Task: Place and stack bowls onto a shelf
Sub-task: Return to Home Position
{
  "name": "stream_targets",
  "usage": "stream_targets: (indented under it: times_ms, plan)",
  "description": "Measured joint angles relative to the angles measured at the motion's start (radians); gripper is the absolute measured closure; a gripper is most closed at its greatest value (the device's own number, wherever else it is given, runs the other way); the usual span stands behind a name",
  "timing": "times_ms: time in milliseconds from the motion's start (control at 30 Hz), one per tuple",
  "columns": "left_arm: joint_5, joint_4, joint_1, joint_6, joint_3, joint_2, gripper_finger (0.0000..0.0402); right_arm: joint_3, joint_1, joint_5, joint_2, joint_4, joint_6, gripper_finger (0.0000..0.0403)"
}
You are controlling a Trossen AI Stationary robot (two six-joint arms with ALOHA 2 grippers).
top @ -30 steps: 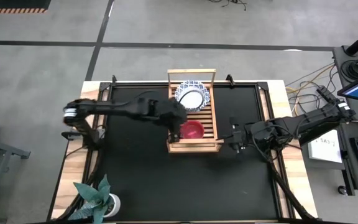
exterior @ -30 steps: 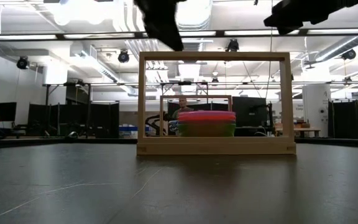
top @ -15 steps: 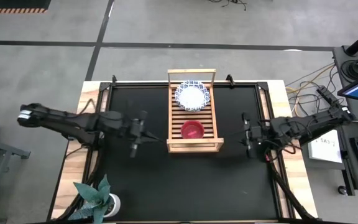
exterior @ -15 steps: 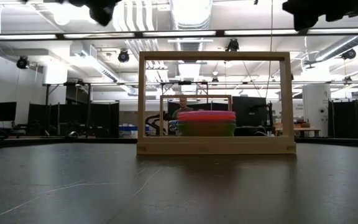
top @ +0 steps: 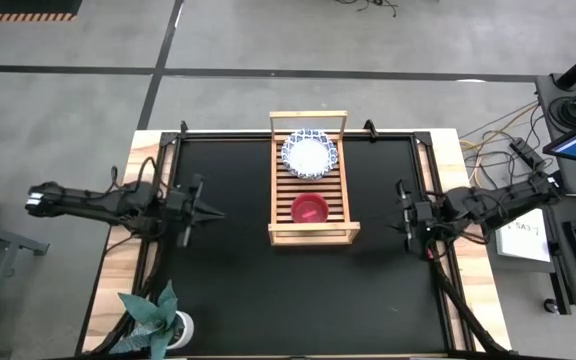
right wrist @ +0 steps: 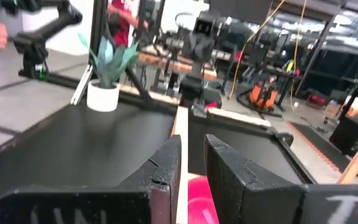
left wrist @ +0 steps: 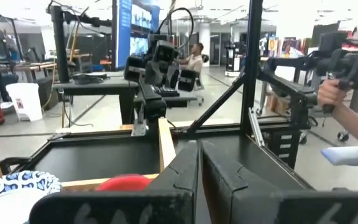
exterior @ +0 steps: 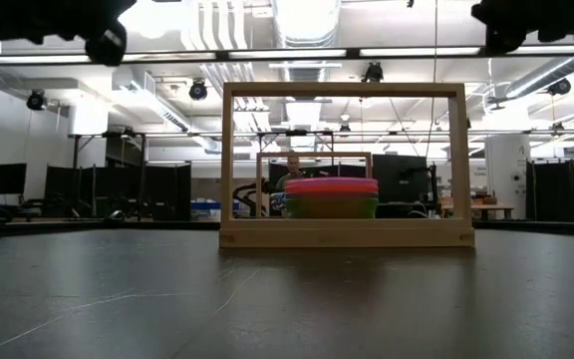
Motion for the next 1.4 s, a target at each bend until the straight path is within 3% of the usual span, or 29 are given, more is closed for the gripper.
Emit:
stream_targets:
  times_ms: [533,633,900,1000,1200,1400]
  plan:
    - [-0.034,0.032,0.0,-0.036,-0.252,-0.248,0.0402,-0.142,0.0,-0.046,-0.306,-0.014,-0.067,0.0344]
    - [-0.034,0.078,0.0,-0.048,-0.308,-0.287,0.0402,-0.16,-0.003,-0.045,-0.302,-0.041,-0.055,0.035]
    - [-0.035,0.047,0.0,-0.094,-0.309,-0.322,0.0401,-0.213,-0.012,-0.057,-0.292,-0.017,-0.022,0.0375]
    - [-0.078,0.043,0.0,-0.104,-0.309,-0.319,0.0401,-0.247,-0.012,-0.064,-0.292,-0.021,0.044,0.0383]
    - [-0.125,-0.008,0.001,-0.19,-0.309,-0.31,0.0401,-0.29,-0.012,-0.27,-0.293,0.038,0.104,0.0393]
    - [-0.14,-0.034,0.001,-0.338,-0.309,-0.292,0.0401,-0.318,-0.013,-0.177,-0.286,0.039,0.048,0.0394]
